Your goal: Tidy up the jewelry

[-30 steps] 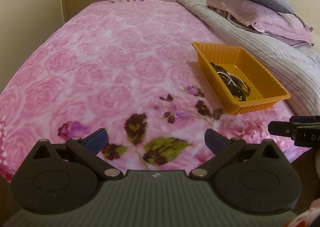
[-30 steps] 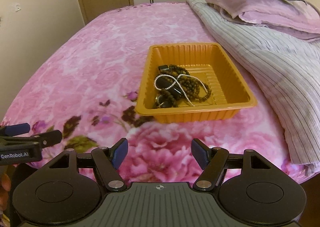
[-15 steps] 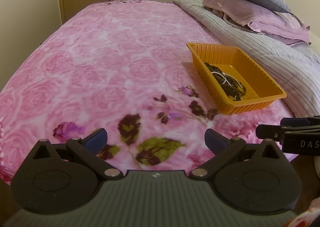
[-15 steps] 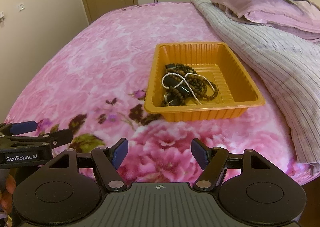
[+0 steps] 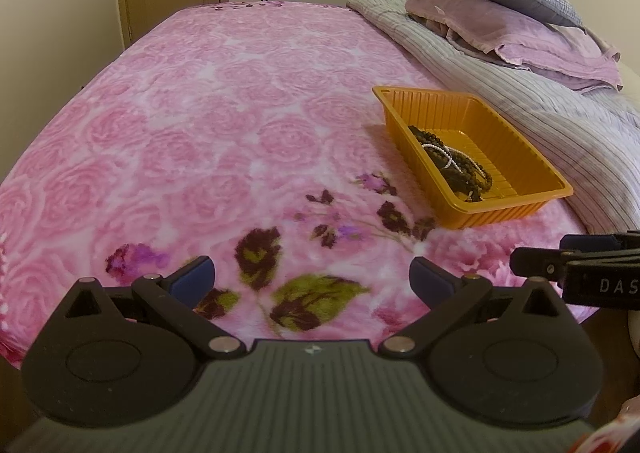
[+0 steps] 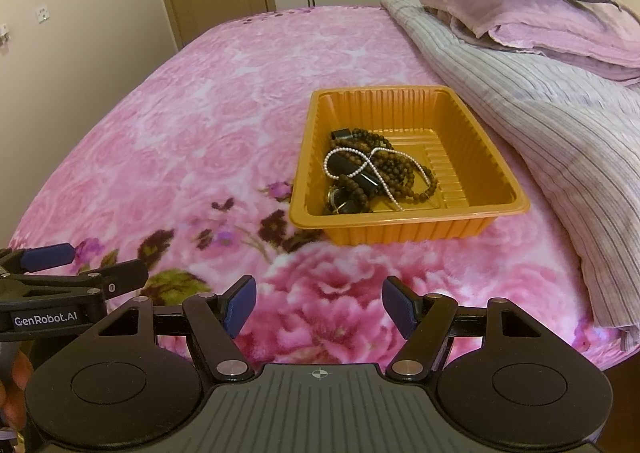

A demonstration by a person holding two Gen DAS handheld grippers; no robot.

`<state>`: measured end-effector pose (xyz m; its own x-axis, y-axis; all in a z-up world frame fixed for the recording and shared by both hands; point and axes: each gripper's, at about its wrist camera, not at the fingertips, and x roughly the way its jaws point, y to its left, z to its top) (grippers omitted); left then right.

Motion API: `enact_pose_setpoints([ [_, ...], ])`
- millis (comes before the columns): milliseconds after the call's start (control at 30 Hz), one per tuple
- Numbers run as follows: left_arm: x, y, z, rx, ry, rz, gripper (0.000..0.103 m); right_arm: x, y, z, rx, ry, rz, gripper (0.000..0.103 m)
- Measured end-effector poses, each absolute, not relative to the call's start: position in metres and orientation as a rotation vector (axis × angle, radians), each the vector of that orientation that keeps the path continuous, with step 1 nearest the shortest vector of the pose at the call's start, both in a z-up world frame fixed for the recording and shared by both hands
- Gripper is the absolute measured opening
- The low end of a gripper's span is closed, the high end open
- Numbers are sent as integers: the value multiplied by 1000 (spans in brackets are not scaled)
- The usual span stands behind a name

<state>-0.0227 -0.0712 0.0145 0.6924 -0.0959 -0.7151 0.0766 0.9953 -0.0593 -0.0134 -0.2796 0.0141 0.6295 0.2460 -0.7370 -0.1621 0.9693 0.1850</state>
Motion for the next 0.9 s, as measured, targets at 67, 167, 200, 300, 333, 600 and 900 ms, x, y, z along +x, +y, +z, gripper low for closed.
enact_pose_setpoints([
  [67,-22,-71,14,-26,800,-98,103,-14,-279,14,105,858,232,70],
  [167,-23,-71,14,-26,800,-98,103,-13,-279,15,106,854,231,70],
  [200,-23,-71,14,-27,800,-98,103,-13,-279,15,108,853,232,70],
  [300,-23,-71,14,-26,800,-96,103,-13,-279,15,107,853,231,70],
  [333,-23,-71,14,-26,800,-97,103,-13,-279,15,108,853,231,70],
  [600,-23,-71,15,-27,800,-97,103,-13,-279,15,108,853,232,70],
  [900,-23,-72,15,-26,800,-97,103,-13,-279,15,107,852,233,70],
])
